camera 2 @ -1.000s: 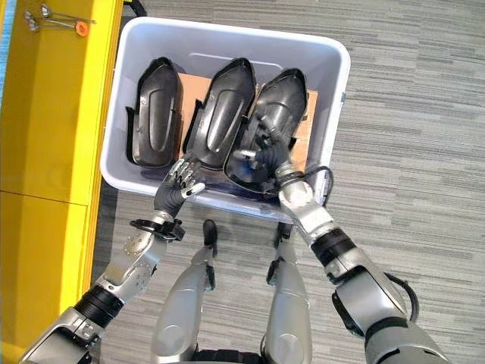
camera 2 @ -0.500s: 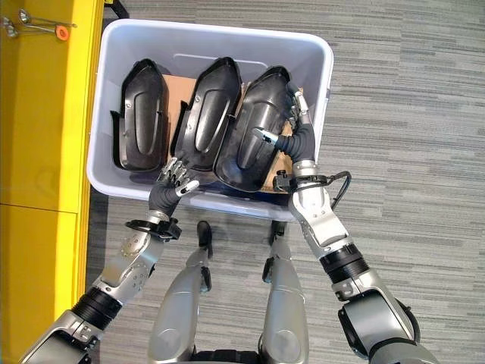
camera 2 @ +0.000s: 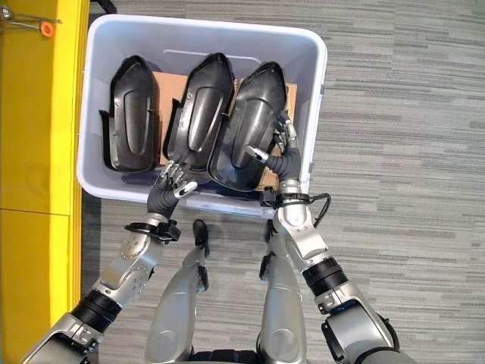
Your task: Move parts from the plastic box to the shelf.
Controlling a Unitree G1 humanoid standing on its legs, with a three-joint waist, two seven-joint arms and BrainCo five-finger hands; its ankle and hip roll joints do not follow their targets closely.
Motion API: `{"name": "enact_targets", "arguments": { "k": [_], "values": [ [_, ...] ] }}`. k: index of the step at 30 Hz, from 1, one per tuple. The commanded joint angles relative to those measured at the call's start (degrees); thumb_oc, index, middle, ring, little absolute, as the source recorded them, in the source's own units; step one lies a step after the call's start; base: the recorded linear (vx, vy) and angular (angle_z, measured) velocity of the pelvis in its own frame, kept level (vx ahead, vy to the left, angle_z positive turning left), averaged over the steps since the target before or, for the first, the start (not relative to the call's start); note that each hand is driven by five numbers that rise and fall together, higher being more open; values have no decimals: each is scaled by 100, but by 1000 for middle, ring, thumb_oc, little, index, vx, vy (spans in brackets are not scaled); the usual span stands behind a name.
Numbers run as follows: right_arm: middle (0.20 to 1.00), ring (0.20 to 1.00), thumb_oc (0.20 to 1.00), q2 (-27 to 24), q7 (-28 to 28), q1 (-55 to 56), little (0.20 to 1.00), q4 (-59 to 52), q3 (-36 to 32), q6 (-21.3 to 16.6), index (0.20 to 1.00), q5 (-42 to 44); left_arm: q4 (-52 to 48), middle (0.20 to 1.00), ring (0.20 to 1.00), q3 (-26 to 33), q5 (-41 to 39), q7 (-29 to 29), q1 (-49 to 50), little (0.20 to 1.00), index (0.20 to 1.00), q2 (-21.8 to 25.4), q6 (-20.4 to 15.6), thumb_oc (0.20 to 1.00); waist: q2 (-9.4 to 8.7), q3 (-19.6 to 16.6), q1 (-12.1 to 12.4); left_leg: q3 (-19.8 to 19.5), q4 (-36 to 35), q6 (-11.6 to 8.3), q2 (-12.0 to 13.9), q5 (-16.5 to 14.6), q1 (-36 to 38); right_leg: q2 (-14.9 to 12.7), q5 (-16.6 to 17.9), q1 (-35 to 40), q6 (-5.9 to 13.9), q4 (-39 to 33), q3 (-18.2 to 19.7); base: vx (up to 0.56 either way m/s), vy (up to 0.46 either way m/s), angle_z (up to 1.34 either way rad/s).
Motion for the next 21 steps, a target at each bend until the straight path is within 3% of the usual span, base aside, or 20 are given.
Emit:
{"name": "enact_targets", "arguments": {
  "k": [1,12,21],
  "values": [
    [1000,1000,1000,-62,-67,121,1000,-327,-113,-390,1000,59,-533,1000,1000,-69,197,36,233,1000,1000,108,-306,1000,-13,-270,110,-225,410,-65,200,-146,-312,-293,-341,139,526,398,418,0,0,0],
    [1000,1000,1000,-153,-248,435,1000,-534,-276,-427,1000,-202,-516,1000,1000,-111,249,56,276,1000,1000,109,-332,1000,-33,-281,52,-200,433,-64,205,-162,-345,-289,-331,87,536,400,452,1,0,-1],
    [1000,1000,1000,-53,-397,21,1000,271,-240,-349,1000,-114,-545,1000,1000,-190,154,26,269,1000,1000,170,-338,1000,27,-264,101,-213,434,-53,208,-162,-357,-284,-331,55,545,424,478,0,0,0]
  ]
}}
